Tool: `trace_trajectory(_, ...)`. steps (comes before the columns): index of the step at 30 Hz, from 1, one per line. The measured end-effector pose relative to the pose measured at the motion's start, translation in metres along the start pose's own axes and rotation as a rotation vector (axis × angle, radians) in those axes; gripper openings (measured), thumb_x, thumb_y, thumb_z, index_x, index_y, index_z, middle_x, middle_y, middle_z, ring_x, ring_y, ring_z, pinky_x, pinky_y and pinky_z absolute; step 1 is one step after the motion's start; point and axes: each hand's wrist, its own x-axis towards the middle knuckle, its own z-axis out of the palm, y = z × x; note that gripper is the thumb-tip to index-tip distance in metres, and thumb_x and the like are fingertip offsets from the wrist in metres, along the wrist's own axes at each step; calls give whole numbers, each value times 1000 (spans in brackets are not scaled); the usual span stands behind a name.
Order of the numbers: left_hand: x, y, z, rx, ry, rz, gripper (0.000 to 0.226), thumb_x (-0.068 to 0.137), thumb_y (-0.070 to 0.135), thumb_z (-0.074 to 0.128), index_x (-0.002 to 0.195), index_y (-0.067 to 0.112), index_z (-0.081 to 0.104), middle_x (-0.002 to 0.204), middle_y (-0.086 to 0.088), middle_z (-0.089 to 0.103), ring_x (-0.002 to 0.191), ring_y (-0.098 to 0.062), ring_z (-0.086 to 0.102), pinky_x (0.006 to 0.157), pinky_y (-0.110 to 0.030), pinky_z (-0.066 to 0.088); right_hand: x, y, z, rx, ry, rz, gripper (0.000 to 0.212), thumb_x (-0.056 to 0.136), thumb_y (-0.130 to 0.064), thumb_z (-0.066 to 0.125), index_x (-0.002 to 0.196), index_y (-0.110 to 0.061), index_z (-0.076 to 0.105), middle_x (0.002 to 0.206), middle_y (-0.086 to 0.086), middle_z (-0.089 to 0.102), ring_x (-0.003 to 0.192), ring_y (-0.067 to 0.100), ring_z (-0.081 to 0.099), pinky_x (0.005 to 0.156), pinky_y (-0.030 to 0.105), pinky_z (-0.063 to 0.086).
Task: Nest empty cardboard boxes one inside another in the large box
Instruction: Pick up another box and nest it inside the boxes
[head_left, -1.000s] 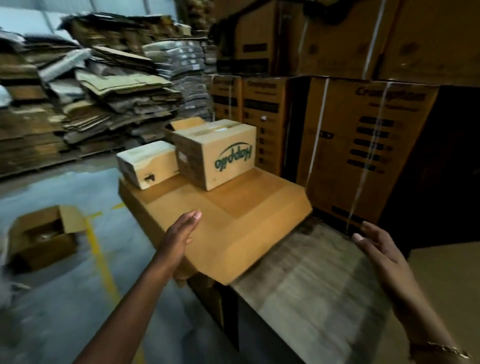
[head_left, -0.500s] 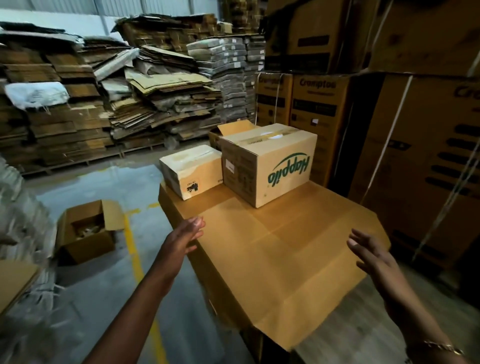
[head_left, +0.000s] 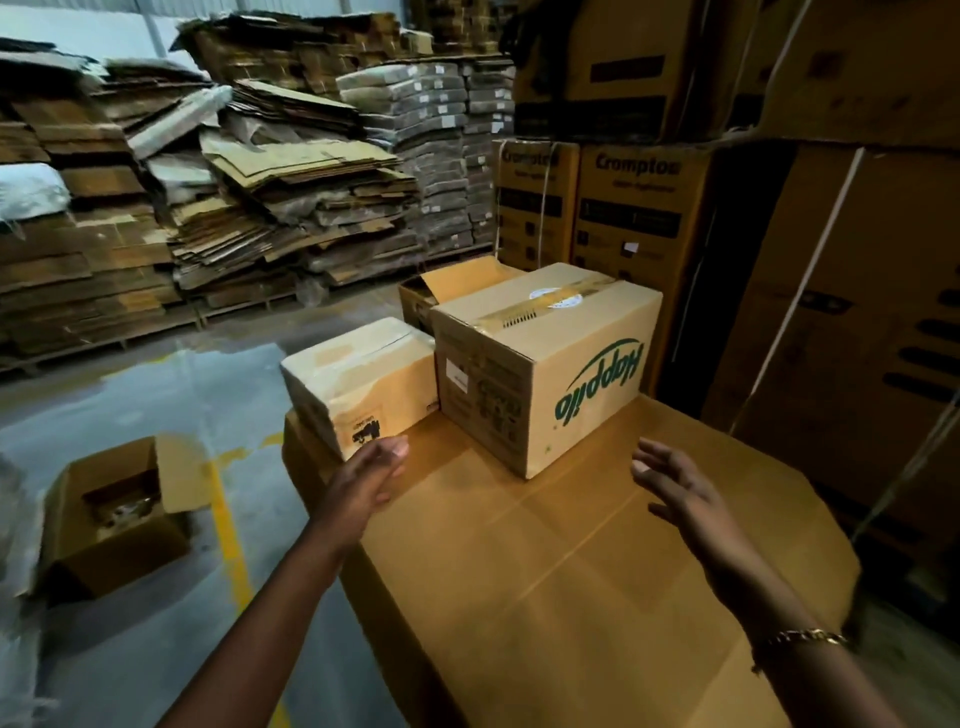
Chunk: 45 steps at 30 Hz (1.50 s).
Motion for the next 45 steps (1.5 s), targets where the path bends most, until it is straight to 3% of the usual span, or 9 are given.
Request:
trace_trajectory(6, 128, -20, 4, 87, -161, 10, 46, 75, 71, 56, 113, 46, 64, 131, 9, 61, 122, -16, 56, 91, -34, 45, 52, 22, 45, 23, 40, 106, 56, 86, -63, 62, 137, -46, 45, 144, -12, 51, 124, 5, 53, 103, 34, 46)
trace_trajectory(10, 219, -18, 0, 91, -203, 66, 18, 97, 42, 58, 113, 37, 64, 119, 9, 63, 115, -13, 56, 82, -25, 44, 100, 10, 75, 99, 147, 123, 56, 92, -51, 58, 144, -35, 44, 146, -6, 50, 127, 10, 53, 106, 40, 45)
trace_trajectory(16, 356, -8, -16, 112, -154, 75, 55, 95, 47, 60, 143, 25, 48, 144, -4, 51, 129, -22, 49, 99, -34, 38, 174, -12, 119, 191, 301, 179, 64, 95, -45, 60, 151, -28, 35, 150, 1, 45, 130, 19, 50, 105, 42, 43)
trace_trajectory(20, 408, 4, -12, 69, -253, 28, 58, 100, 43, 53, 151, 19, 38, 150, -6, 44, 138, -25, 41, 105, -36, 32, 204, -28, 138, 200, 336, 223, 70, 95, -46, 61, 155, -26, 30, 154, 1, 40, 133, 23, 45, 107, 44, 41)
trace_trajectory(25, 416, -5, -8, 86, -383, -56, 69, 92, 58, 54, 150, 24, 40, 149, -6, 47, 136, -26, 43, 109, -50, 36, 207, -38, 153, 175, 375, 213, 42, 96, -46, 59, 134, -39, 42, 130, -12, 53, 122, 15, 50, 101, 42, 40)
trace_trajectory(30, 374, -10, 4, 152, -438, 90, 48, 97, 41, 58, 139, 18, 54, 139, -6, 52, 112, -17, 53, 79, -29, 45, 176, -32, 143, 165, 558, 204, 80, 85, -56, 66, 151, -25, 34, 138, -4, 52, 113, 8, 55, 100, 43, 50)
trace_trajectory(34, 327, -19, -4, 213, -520, 130, 79, 75, 73, 56, 139, 28, 54, 138, 1, 51, 122, -21, 53, 101, -50, 48, 124, -30, 136, 151, 643, 208, 58, 92, -50, 60, 143, -31, 40, 128, -9, 55, 102, 5, 58, 72, 26, 52)
trace_trajectory(39, 267, -29, -14, 182, -607, 139, 74, 72, 74, 57, 135, 37, 55, 128, 14, 52, 118, -17, 58, 101, -48, 49, 44, -20, 138, 54, 745, 220, 61, 91, -55, 54, 144, -31, 40, 129, -11, 53, 109, 4, 55, 75, 28, 48)
trace_trajectory(45, 237, -45, -16, 148, -628, 202, 51, 60, 91, 59, 105, 67, 60, 126, 17, 57, 114, -12, 62, 96, -51, 53, -21, -12, 150, -11, 855, 218, 53, 85, -66, 60, 127, -34, 52, 126, -10, 59, 109, 9, 59, 73, 33, 49)
